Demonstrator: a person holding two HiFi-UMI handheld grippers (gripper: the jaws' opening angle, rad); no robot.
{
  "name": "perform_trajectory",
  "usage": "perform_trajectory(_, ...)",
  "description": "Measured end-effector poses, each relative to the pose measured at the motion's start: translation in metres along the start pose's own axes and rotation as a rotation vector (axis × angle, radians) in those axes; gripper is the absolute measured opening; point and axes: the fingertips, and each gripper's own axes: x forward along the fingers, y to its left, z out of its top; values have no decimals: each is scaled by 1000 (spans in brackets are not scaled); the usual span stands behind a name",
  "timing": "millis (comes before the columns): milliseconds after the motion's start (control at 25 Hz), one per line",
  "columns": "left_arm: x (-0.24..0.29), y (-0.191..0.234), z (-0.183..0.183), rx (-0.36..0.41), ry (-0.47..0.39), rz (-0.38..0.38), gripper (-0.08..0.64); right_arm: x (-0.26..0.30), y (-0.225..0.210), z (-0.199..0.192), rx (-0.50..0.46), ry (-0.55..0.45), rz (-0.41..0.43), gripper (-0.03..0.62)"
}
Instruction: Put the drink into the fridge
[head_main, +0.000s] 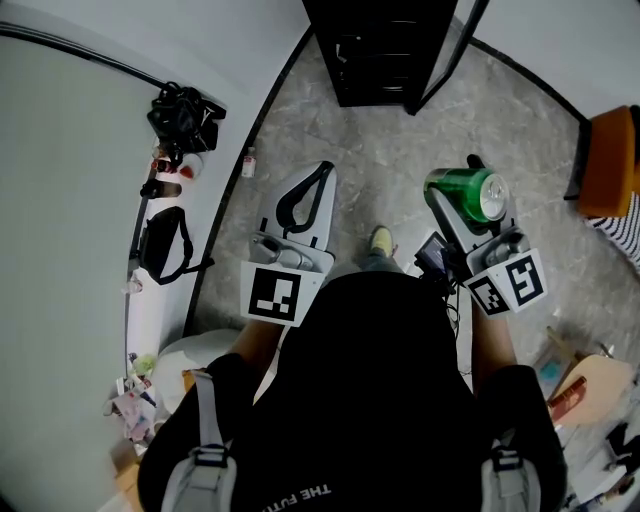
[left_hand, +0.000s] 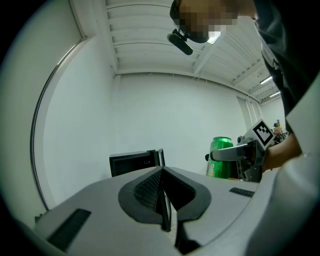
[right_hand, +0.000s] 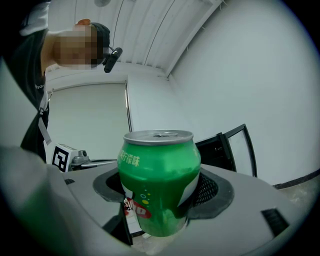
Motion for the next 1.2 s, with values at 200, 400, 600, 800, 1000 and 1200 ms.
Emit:
perform_trajectory(200, 11, -5, -1, 2, 3, -6, 12, 1, -11, 0, 7, -3, 2, 337)
perform_trajectory(400, 18, -8, 0, 6, 5, -7, 12, 0, -17, 3, 19, -8, 4, 337)
perform_trajectory(600, 16, -12, 3, 19, 5, 1, 12, -1, -18, 4, 20, -9, 20, 337)
perform_trajectory(800, 17, -13, 8, 20, 1, 9, 12, 1, -20, 5, 28, -15, 26, 337)
perform_trajectory(1000, 18, -13, 12, 34, 1, 8, 12, 3, -19, 9, 24, -19, 33, 337)
perform_trajectory(1200, 21, -15, 11, 41, -1, -1, 14, 3, -21, 8, 25, -19, 35, 337)
